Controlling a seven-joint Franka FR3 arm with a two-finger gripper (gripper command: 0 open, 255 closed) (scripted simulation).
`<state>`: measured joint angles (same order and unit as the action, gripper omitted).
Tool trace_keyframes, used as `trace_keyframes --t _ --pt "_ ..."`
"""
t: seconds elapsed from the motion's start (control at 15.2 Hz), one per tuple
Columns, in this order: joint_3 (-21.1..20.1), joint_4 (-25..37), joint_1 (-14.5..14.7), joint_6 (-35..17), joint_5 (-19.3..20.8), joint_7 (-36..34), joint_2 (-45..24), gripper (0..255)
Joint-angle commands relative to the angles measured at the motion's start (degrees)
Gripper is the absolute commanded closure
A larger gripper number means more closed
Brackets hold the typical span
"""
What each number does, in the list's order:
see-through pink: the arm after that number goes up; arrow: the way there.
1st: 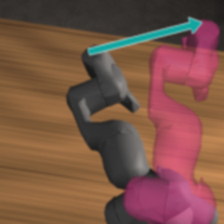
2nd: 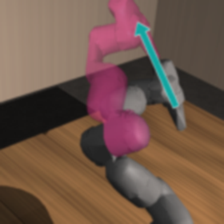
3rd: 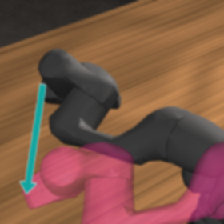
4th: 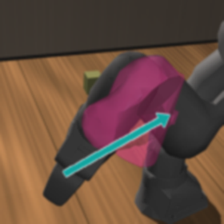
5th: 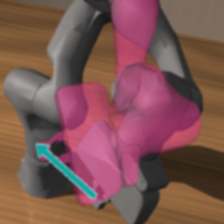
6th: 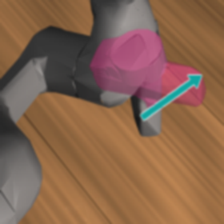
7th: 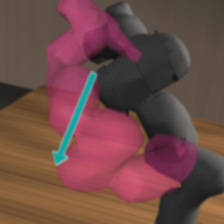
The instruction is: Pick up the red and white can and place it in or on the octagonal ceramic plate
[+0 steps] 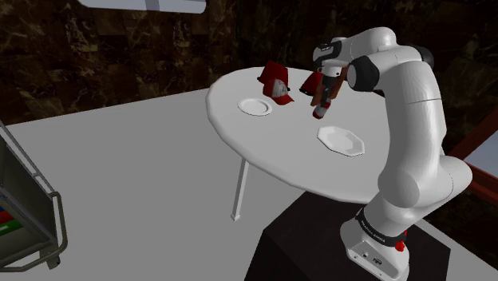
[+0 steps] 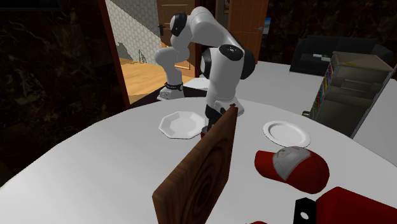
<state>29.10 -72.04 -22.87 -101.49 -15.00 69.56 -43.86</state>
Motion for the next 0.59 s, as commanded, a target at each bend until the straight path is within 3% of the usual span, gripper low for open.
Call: trace_keyframes --t 0.0,0.53 --pt "0.14 0.76 -0.03 1.16 0.19 -0.08 0.46 255" --pt "0.60 4.80 -0.48 6.38 0.84 -0.32 1.86 255"
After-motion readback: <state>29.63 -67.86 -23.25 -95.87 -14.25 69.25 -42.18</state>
